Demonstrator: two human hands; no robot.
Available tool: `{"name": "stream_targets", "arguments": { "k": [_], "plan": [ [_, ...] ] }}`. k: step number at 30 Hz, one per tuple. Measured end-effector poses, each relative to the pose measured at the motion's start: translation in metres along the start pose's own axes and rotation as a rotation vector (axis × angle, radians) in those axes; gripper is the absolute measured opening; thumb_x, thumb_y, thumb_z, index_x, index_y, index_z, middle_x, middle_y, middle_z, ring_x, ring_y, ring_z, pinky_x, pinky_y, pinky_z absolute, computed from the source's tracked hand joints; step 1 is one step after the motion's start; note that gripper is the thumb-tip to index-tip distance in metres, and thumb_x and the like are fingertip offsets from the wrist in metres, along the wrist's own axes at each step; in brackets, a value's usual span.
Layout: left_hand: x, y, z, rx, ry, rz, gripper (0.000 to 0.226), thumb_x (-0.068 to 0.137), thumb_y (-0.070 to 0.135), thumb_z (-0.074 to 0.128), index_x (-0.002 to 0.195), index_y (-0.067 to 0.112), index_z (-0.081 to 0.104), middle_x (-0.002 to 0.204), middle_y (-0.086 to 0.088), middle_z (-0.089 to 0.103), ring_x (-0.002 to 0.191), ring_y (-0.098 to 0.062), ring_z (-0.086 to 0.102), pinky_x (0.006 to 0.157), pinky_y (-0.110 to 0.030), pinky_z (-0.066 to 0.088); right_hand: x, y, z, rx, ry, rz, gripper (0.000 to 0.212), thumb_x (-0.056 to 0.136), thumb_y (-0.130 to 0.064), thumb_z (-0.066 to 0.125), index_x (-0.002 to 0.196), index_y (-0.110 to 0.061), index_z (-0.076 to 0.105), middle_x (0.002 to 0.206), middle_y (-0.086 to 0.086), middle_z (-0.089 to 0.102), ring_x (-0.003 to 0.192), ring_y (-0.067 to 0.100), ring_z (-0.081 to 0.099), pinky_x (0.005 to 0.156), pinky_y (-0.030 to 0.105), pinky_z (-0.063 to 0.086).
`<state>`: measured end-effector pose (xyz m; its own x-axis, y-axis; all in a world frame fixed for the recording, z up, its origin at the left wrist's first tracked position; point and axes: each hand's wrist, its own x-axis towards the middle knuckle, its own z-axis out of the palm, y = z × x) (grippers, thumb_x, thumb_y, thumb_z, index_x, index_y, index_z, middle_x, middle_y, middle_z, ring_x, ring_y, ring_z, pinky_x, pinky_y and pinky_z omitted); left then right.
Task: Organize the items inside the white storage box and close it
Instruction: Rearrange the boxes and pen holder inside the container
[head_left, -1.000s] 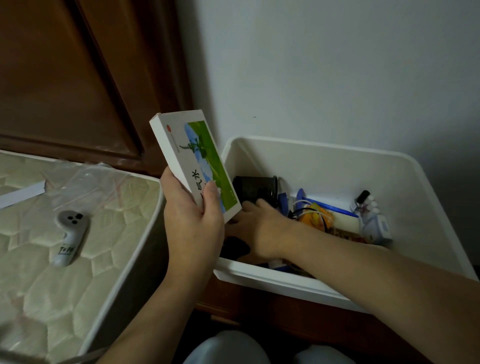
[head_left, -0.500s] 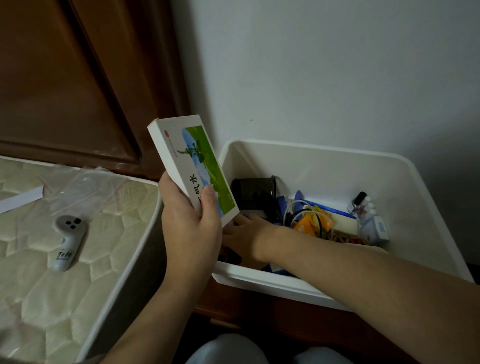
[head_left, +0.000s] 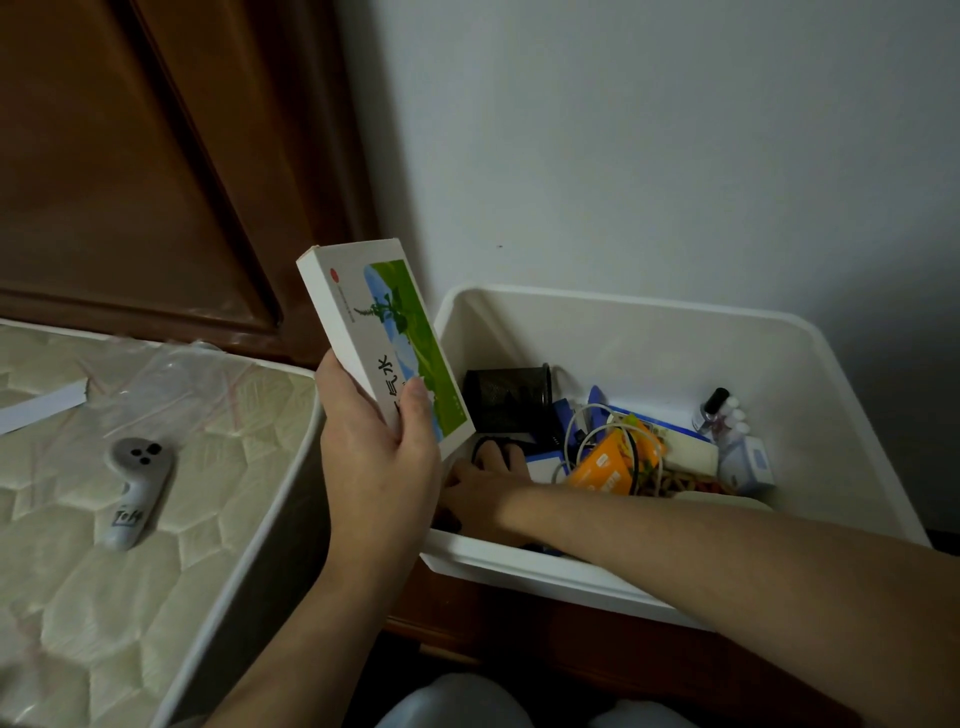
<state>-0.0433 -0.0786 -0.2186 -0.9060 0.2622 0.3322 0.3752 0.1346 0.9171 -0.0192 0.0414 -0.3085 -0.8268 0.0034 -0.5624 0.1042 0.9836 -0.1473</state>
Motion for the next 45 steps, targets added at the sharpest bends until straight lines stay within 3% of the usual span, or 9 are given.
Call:
{"name": "stream_targets", "arguments": {
  "k": [6,9,14,20,25,31,36,39,45],
  "plan": [
    [0.000,0.000,0.001,0.037,0.000,0.016,0.052,0.103,0.020,0.062,0.149,0.021,0.038,0.142,0.005,0.057,0.127,-0.005,0.058,0.091,-0.017,0.058,-0.017,0.000,-0.018,0.188,0.067,-0.018,0.034,0.103,-0.054,0.052,0.119,-0.031,0.071,0.128,0.004,0.061,0.130,0.033,0.041,0.116,0.051,0.028],
    [0.000,0.000,0.001,0.051,-0.016,0.030,0.053,0.103,0.019,0.062,0.150,0.020,0.037,0.140,0.007,0.058,0.120,0.008,0.058,0.090,-0.014,0.057,-0.048,0.020,-0.039,0.589,0.196,-0.052,0.019,0.097,-0.050,0.066,0.089,-0.033,0.070,0.090,-0.010,0.070,0.086,0.008,0.065,0.080,0.032,0.053],
    [-0.004,-0.002,0.005,0.140,-0.116,0.101,0.052,0.102,0.017,0.063,0.146,0.024,0.037,0.137,0.009,0.058,0.116,0.010,0.054,0.083,0.001,0.048,-0.113,0.099,-0.055,1.158,0.461,0.171,0.021,0.104,-0.034,0.063,0.102,-0.013,0.067,0.092,0.008,0.080,0.074,0.019,0.078,0.067,0.032,0.065],
    [-0.005,-0.004,0.006,0.183,-0.150,0.107,0.052,0.100,0.020,0.065,0.142,0.031,0.037,0.133,0.012,0.059,0.109,0.022,0.053,0.074,0.008,0.042,-0.123,0.168,-0.023,0.943,0.642,0.691,0.022,0.095,-0.017,0.070,0.092,0.004,0.074,0.086,0.020,0.078,0.081,0.037,0.078,0.078,0.053,0.065],
    [-0.005,-0.005,0.007,0.187,-0.141,0.105,0.051,0.100,0.019,0.065,0.141,0.034,0.037,0.138,0.005,0.059,0.117,0.003,0.053,0.071,0.008,0.042,-0.114,0.155,0.002,0.804,0.670,0.669,0.048,0.097,-0.032,0.069,0.140,-0.012,0.060,0.123,0.005,0.074,0.107,0.022,0.067,0.088,0.026,0.049],
    [-0.004,-0.004,0.007,0.161,-0.115,0.108,0.049,0.102,0.019,0.063,0.141,0.030,0.037,0.141,0.003,0.060,0.118,0.002,0.056,0.076,0.003,0.048,-0.121,0.123,-0.012,0.580,0.810,0.522,0.042,0.094,-0.050,0.067,0.128,-0.026,0.057,0.116,-0.005,0.066,0.099,0.013,0.061,0.076,0.031,0.050],
    [-0.002,-0.001,0.004,0.118,-0.086,0.086,0.047,0.103,0.021,0.063,0.143,0.022,0.038,0.136,0.006,0.060,0.118,-0.006,0.061,0.078,-0.005,0.055,-0.126,0.085,-0.018,0.387,0.331,0.488,0.099,0.053,-0.083,0.071,0.135,-0.036,0.042,0.128,-0.005,0.046,0.120,0.021,0.046,0.079,0.037,0.044],
    [-0.002,0.000,0.003,0.117,-0.080,0.072,0.048,0.103,0.021,0.063,0.145,0.018,0.038,0.136,0.005,0.060,0.113,-0.001,0.062,0.077,-0.010,0.057,-0.120,0.077,-0.012,0.289,0.186,0.515,0.125,0.055,-0.079,0.080,0.156,-0.030,0.025,0.149,0.004,0.032,0.137,0.032,0.039,0.095,0.045,0.049],
    [-0.002,0.001,0.003,0.097,-0.088,0.057,0.047,0.103,0.020,0.062,0.144,0.019,0.039,0.137,0.003,0.061,0.117,-0.006,0.063,0.081,-0.016,0.059,-0.113,0.080,-0.007,0.386,0.143,0.500,0.112,0.068,-0.056,0.089,0.156,-0.038,0.023,0.159,0.005,0.011,0.145,0.045,0.024,0.110,0.056,0.045]
  ]
}}
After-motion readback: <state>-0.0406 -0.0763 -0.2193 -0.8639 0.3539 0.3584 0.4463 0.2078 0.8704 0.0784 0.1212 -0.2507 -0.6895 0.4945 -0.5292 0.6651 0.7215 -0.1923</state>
